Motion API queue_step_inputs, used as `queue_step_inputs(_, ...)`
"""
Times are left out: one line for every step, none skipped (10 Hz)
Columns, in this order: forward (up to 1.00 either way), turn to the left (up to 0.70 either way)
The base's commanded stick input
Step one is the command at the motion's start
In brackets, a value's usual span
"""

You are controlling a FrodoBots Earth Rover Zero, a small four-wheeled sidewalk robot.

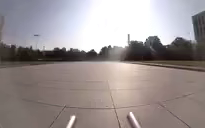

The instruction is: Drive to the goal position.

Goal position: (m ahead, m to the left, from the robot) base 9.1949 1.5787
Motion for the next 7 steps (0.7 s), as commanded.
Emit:
queue_step_inputs(0.70, 0.00)
queue_step_inputs(0.70, 0.00)
queue_step_inputs(0.70, 0.00)
queue_step_inputs(0.70, 0.00)
queue_step_inputs(0.70, 0.00)
queue_step_inputs(0.70, 0.00)
queue_step_inputs(0.70, 0.00)
